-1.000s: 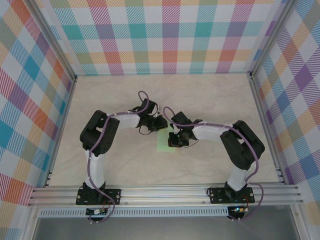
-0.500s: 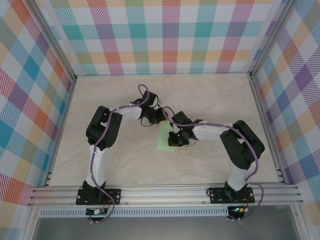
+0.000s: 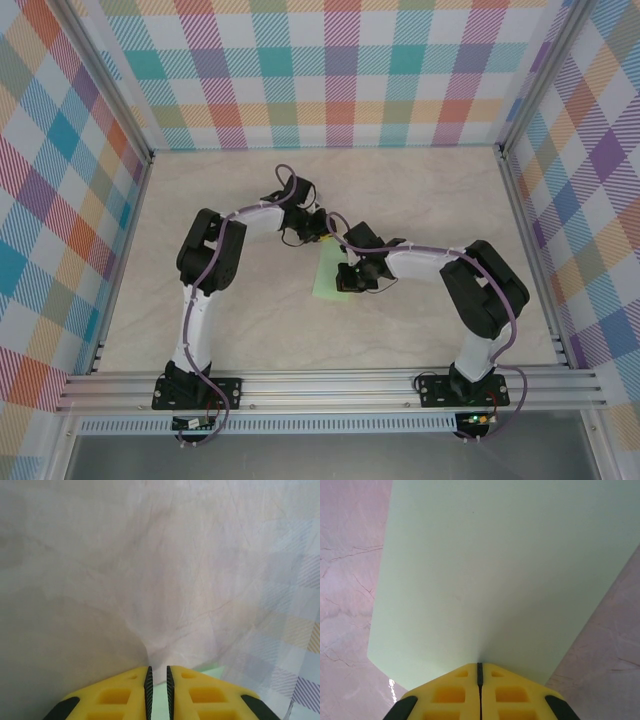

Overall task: Fold a paper plane with a square sheet of paper (fold left side to right side)
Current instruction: First fold the square sheet of paper in half at the center of the table, then hold the square sheet of paper at the center of the table.

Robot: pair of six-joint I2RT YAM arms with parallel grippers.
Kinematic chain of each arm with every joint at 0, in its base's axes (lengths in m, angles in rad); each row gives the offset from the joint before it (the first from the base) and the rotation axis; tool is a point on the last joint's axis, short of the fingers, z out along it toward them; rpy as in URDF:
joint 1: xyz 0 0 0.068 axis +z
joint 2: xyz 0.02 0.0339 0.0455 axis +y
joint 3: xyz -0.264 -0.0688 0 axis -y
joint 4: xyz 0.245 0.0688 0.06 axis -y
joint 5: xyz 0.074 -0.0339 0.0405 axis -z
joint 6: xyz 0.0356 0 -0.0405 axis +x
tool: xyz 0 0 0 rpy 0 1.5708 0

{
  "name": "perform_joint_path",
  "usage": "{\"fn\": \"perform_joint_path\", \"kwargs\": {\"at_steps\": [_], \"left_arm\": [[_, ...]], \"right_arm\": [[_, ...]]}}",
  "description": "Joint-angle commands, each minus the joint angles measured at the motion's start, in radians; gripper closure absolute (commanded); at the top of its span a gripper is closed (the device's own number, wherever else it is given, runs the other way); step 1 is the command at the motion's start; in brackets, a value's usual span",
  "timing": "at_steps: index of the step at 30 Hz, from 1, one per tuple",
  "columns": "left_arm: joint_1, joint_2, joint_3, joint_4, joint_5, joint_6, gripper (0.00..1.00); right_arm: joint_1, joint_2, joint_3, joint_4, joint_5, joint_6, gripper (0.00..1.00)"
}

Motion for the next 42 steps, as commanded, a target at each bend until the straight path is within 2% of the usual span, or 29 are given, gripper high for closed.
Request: {"fn": "perform_joint_path", "kwargs": {"at_steps": [1, 7, 14, 20, 25, 33, 42], "left_arm": [[0.070, 0.051, 0.023, 0.036, -0.159, 0.024, 0.82], [0.104, 0.009, 0.023, 0.020, -0.149, 0.052, 0.81], [0.125, -0.114, -0.021, 0.011, -0.132, 0.094, 0.79], [0.107, -0.281, -0.242, 0.142, -0.057, 0.068, 0.79], [0.039, -0.366, -0.408, 0.255, 0.027, 0.027, 0.80], [-0.078, -0.316, -0.437, 0.268, 0.018, 0.022, 0.80], [-0.091, -0.237, -0.434, 0.270, -0.024, 0.021, 0.80]], "right_arm": [[0.008, 0.020, -0.053, -0.190, -0.007, -0.031, 0.94], [0.007, 0.008, -0.058, -0.197, -0.025, -0.059, 0.94], [0.007, -0.009, -0.050, -0.202, -0.030, -0.085, 0.93], [0.007, -0.019, -0.035, -0.177, -0.043, -0.084, 0.93], [0.007, -0.024, -0.012, -0.168, -0.060, -0.088, 0.92], [0.006, -0.012, -0.010, -0.153, -0.071, -0.080, 0.92], [0.006, -0.053, -0.001, -0.124, -0.108, -0.070, 0.92]]}}
